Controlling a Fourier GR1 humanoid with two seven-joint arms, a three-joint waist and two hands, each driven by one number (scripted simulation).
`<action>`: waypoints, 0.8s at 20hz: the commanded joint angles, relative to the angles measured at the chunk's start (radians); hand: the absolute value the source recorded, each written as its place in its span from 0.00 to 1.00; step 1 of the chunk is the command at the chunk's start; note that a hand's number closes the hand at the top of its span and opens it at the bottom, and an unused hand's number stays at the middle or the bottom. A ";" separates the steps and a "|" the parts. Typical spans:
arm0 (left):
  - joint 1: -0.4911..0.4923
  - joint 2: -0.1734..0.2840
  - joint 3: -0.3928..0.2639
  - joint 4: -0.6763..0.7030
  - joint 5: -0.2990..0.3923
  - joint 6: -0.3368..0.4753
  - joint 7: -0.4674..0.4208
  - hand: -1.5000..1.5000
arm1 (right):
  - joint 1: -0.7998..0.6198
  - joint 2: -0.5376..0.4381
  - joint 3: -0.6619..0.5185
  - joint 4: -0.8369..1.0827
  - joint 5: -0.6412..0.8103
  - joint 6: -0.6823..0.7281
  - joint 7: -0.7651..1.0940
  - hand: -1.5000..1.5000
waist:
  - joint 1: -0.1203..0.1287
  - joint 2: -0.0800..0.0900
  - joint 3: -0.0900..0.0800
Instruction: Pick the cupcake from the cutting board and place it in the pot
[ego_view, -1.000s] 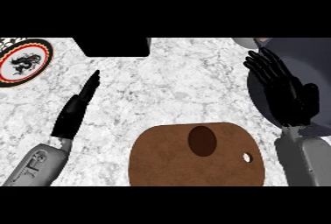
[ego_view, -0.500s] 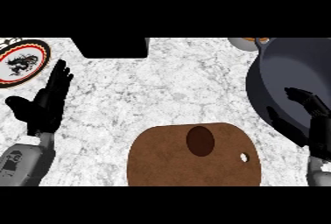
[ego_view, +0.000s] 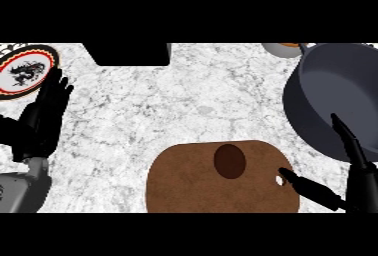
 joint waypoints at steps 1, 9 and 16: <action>0.030 0.009 0.006 -0.035 0.002 -0.016 0.001 0.50 | 0.009 -0.059 0.108 -0.122 0.132 0.101 0.266 0.00 | 0.011 0.001 -0.002; 0.006 -0.012 -0.003 -0.008 -0.013 -0.013 0.003 0.50 | -0.151 -0.174 0.230 -0.201 0.179 0.475 0.730 0.00 | 0.019 0.005 -0.002; -0.014 -0.035 -0.004 -0.039 -0.053 0.022 0.042 0.50 | -0.383 -0.010 0.325 -0.100 0.154 0.657 1.040 0.00 | 0.014 0.005 0.001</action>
